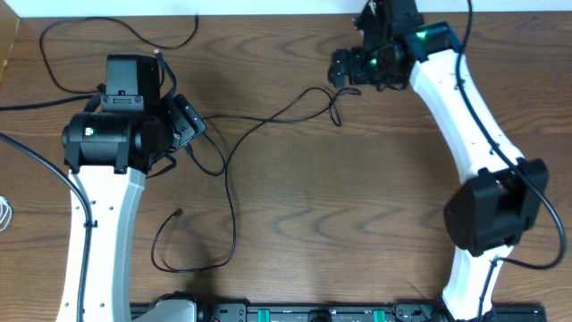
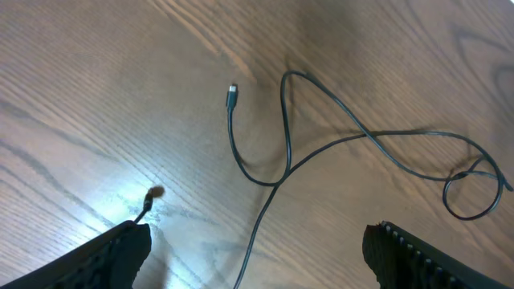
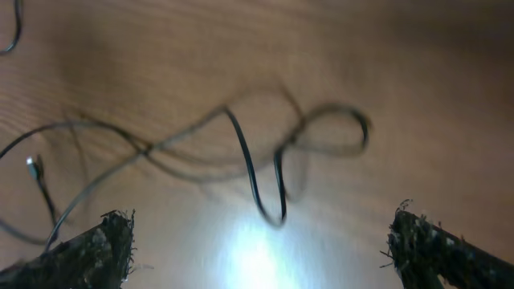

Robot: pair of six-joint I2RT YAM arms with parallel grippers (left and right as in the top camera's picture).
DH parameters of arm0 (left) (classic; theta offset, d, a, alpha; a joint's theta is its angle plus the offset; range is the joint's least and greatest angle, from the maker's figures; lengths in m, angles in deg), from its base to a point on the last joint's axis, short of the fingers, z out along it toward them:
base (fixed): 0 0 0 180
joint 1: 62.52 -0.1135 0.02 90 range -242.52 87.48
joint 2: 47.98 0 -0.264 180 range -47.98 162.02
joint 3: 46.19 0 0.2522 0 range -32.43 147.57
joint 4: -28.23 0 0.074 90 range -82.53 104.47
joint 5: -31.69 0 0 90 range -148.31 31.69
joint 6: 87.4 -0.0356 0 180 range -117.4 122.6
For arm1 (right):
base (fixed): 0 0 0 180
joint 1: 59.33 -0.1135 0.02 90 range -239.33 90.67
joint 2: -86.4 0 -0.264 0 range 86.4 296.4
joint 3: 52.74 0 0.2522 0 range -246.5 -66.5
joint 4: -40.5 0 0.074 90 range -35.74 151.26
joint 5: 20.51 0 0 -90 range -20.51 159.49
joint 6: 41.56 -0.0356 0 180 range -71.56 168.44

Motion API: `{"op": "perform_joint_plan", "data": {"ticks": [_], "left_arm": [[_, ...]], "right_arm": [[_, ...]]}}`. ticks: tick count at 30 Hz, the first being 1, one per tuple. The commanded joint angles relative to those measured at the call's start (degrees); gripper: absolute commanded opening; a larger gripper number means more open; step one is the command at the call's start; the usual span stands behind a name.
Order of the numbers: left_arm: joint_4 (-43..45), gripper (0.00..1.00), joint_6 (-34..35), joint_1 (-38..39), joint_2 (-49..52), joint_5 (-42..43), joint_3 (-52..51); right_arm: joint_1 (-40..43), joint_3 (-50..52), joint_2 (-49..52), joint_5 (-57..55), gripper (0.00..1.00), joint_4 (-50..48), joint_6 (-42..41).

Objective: Untangle cables

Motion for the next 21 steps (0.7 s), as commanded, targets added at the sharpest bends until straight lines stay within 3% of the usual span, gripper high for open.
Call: {"op": "perform_joint_plan", "data": {"ticks": [1,5,9,14,15,16,21], "left_arm": [[-1.2,0.89,0.5,-0.2,-0.2,-1.2,-0.1],[-1.9,0.89,0.6,-0.2,-0.2,-1.1,-0.6],[-1.7,0.89,0.6,-0.2,-0.2,-1.1,-0.6],[-1.7,0.89,0.6,-0.2,-0.2,-1.1,-0.6],[-1.7,0.89,0.6,-0.2,-0.2,-1.1,-0.6],[-1.7,0.89,0.6,-0.2,-0.2,-1.1,-0.6],[-1.5,0.89,0.2,-0.2,-0.2,4.6,-0.6]], "right_arm": [[-2.1,-0.9,5.4,-3.3,0.84,-3.7,3.1],[-3.5,-0.9,10.1,-3.3,0.73,-5.1,1.5],[-4.6,-0.9,13.4,-4.2,0.71,-4.7,1.6],[-4.8,-0.9,14.4,-5.6,0.36,-2.7,1.6],[-4.8,-0.9,14.4,-5.6,0.25,-2.3,1.6],[-4.8,-0.9,14.3,-5.6,0.02,-1.7,1.3],[-4.7,-2.3,10.2,-3.3,0.01,1.8,-3.2]]}}
